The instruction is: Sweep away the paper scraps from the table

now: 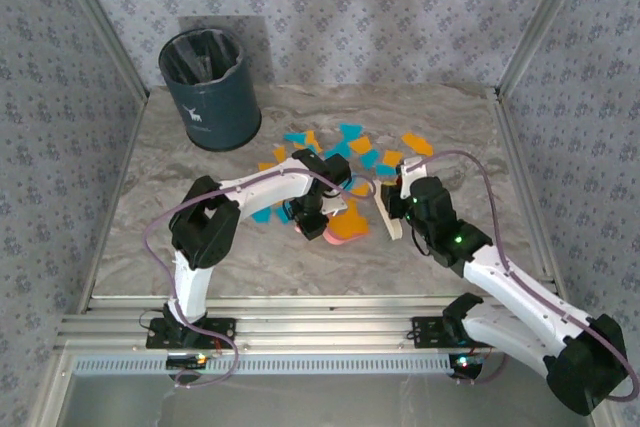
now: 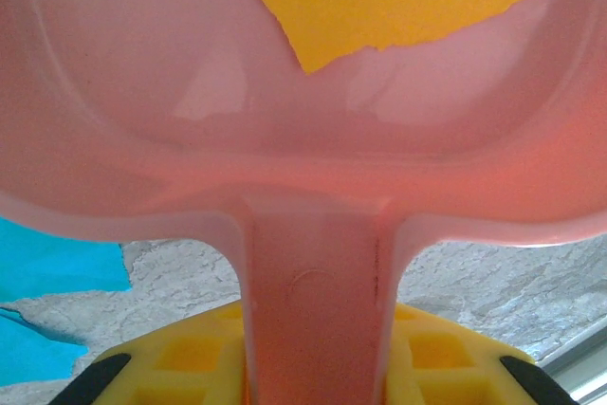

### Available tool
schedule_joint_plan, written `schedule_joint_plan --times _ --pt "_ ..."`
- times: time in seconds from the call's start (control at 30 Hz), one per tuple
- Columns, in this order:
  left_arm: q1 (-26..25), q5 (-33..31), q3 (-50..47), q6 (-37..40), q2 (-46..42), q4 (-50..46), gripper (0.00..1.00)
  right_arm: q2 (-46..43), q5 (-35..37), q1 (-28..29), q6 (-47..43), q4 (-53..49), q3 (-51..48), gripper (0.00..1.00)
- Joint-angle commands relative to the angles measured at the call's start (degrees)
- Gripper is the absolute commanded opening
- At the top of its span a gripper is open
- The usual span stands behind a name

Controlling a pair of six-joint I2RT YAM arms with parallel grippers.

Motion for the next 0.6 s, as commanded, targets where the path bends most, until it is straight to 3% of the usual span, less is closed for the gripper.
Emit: schedule_joint_plan --times 0.0,0.57 --pt "0.5 -0.8 -0.5 -1.0 -1.0 -1.3 0.0 2.7 4.5 -1.7 -2.7 1.1 3.8 0.0" --pt "1.3 -0.1 -0.3 -1.1 -0.7 -1.0 0.0 17.9 -0.4 -6.6 -9.7 4.3 12.9 0.0"
